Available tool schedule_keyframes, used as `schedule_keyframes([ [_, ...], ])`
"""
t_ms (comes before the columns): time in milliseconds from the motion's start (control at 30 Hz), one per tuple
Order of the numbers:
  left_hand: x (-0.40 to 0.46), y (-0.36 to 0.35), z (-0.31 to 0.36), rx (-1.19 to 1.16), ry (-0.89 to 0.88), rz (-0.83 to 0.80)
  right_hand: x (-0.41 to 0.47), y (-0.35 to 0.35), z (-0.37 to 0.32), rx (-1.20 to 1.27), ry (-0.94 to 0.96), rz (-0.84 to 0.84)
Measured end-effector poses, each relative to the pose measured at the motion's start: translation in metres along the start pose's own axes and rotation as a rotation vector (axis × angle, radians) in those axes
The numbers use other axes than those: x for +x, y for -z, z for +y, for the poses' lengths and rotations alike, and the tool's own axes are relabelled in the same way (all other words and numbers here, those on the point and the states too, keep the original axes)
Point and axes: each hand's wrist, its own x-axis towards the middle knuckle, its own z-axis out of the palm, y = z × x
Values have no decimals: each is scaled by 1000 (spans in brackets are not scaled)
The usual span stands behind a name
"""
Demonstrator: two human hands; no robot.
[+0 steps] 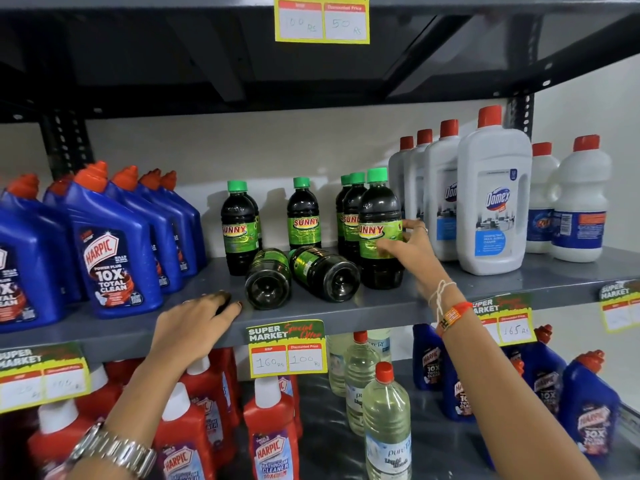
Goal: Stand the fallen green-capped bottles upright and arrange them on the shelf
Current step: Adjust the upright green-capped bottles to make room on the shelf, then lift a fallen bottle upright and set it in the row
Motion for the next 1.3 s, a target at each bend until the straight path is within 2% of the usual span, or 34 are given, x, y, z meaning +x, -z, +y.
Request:
schedule_keyframes([
  [33,0,0,0,11,-3,-1,0,-1,0,-61,22,22],
  [167,1,-1,1,29,0,-12,-14,-19,1,-631,168,285],
  [233,0,0,1,55,-12,-11,-19,-24,0,-737,241,368],
  [300,-1,2,0,65,-9,-16,-16,-22,1,-676,246,359],
  [500,2,4,2,-45,65,-74,0,-5,6,-233,107,112],
  [633,3,7,-2,-155,61,-105,0,-2,3,-151,86,26],
  [700,3,6,-1,-158,70,-111,-6,-3,1,-268,161,92],
  [800,4,7,-4,-269,143,-129,-27,-9,-14,-474,450,341],
  [867,3,7,-7,-288,148,-146,-38,-19,-32,-496,645,411],
  [933,-1,6,-9,-263,135,-144,-42,-33,-49,-537,739,293],
  [1000,-7,4,-8,-239,127,-98,-39,-50,-61,-684,723,49],
  [1067,-11,3,-4,-226,122,-40,-31,-68,-67,-898,583,-245],
  [1133,-12,4,-2,-253,147,-3,-23,-82,-70,-1080,343,-490],
  [1200,-13,5,-1,-272,163,31,-15,-91,-70,-1170,167,-606],
  [1300,-13,2,-1,-253,145,79,-7,-99,-66,-1236,72,-645],
])
